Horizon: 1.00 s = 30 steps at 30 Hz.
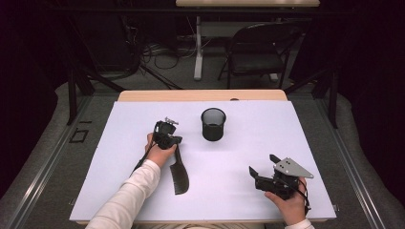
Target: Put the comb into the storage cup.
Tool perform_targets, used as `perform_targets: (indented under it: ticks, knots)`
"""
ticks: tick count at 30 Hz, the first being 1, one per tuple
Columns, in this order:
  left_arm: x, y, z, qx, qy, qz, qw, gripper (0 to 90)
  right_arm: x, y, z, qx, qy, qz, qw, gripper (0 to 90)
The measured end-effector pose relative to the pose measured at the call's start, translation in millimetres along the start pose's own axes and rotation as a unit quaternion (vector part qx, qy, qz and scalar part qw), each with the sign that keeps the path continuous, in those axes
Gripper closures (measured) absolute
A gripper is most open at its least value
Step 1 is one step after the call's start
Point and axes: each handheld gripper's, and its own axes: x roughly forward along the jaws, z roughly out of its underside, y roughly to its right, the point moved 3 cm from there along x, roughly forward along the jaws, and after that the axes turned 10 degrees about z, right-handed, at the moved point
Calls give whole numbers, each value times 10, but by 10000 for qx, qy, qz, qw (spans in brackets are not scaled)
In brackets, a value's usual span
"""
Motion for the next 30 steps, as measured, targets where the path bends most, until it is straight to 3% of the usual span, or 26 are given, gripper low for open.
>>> perform_targets:
  ticks: [10,30]
  knots:
    - [-50,-92,107,-128,-43,8,9999,900,9,-9,4,17,12,-15,10000,141]
    - [-230,-190,367,-193,-23,69,9998,900,16,-24,7,-3,-29,-37,10000,141]
